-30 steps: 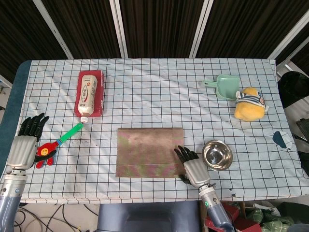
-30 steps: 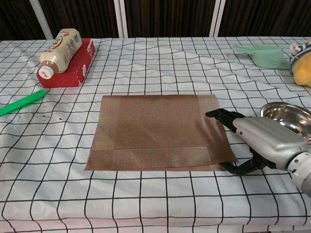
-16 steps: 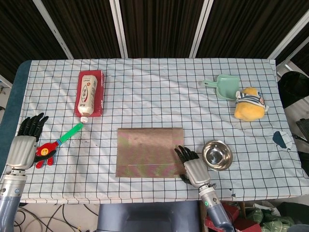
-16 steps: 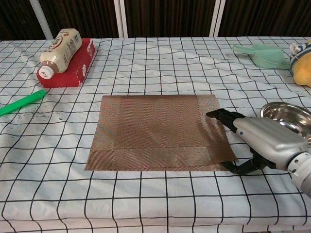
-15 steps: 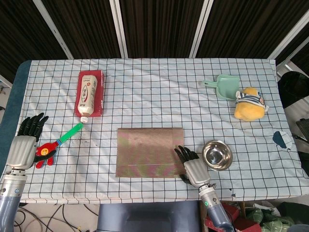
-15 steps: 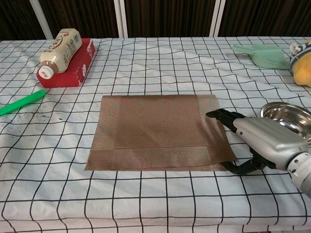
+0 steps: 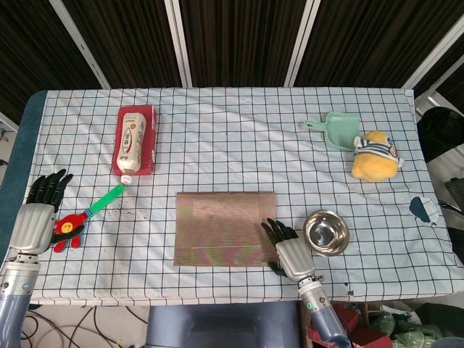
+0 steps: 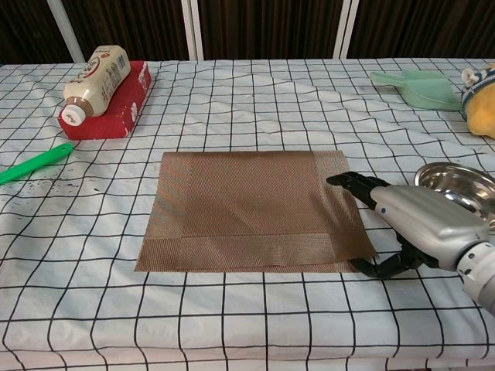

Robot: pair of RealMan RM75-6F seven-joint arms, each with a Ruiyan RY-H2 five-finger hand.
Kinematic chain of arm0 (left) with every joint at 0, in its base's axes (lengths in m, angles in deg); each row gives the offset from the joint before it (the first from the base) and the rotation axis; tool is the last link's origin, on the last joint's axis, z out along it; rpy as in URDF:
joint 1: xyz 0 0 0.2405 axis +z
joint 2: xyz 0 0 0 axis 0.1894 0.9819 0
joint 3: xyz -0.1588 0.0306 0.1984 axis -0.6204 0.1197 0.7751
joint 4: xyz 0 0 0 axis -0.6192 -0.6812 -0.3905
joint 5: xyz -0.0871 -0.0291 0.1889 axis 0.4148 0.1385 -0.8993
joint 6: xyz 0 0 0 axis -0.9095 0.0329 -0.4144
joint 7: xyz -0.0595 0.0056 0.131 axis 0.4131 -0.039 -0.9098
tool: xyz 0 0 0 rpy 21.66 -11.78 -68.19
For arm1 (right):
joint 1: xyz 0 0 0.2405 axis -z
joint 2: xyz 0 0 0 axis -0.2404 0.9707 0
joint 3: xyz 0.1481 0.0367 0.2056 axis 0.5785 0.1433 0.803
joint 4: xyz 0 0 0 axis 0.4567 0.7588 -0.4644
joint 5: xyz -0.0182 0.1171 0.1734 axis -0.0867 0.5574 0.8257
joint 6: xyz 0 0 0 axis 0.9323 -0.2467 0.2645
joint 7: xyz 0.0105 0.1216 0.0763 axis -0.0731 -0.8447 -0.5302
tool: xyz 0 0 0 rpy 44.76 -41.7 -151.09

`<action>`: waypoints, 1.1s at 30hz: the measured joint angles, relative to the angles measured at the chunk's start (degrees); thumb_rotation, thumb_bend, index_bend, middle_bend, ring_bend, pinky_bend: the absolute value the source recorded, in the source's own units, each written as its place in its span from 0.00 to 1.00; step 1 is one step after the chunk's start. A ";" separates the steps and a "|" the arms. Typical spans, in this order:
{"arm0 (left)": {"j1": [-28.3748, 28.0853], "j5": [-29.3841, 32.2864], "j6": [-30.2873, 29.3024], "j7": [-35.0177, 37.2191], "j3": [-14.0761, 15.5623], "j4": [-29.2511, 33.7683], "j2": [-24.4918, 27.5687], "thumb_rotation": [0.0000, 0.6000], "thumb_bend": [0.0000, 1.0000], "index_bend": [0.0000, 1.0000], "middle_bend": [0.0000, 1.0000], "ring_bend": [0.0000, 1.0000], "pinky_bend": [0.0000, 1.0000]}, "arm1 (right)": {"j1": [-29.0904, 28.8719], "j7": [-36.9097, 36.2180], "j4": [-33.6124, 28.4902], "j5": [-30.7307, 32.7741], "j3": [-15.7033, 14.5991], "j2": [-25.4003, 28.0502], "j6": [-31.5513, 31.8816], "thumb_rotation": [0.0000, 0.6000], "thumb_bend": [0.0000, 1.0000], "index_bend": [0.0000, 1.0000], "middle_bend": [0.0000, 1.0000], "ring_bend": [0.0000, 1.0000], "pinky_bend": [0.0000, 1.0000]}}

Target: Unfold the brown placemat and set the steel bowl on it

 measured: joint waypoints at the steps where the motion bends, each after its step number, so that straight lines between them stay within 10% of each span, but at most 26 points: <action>1: 0.00 0.02 0.01 0.03 -0.01 0.03 0.00 1.00 0.04 0.00 0.00 0.00 0.00 | 0.02 -0.11 0.02 -0.05 -0.01 0.00 0.01 1.00 0.22 0.31 0.00 0.05 0.16; 33: -0.02 -0.12 0.06 0.63 -0.01 0.05 0.01 1.00 0.04 0.00 0.00 0.00 0.00 | 0.14 -3.16 -0.79 -2.74 -0.23 0.58 0.19 1.00 0.50 0.62 0.07 0.06 0.16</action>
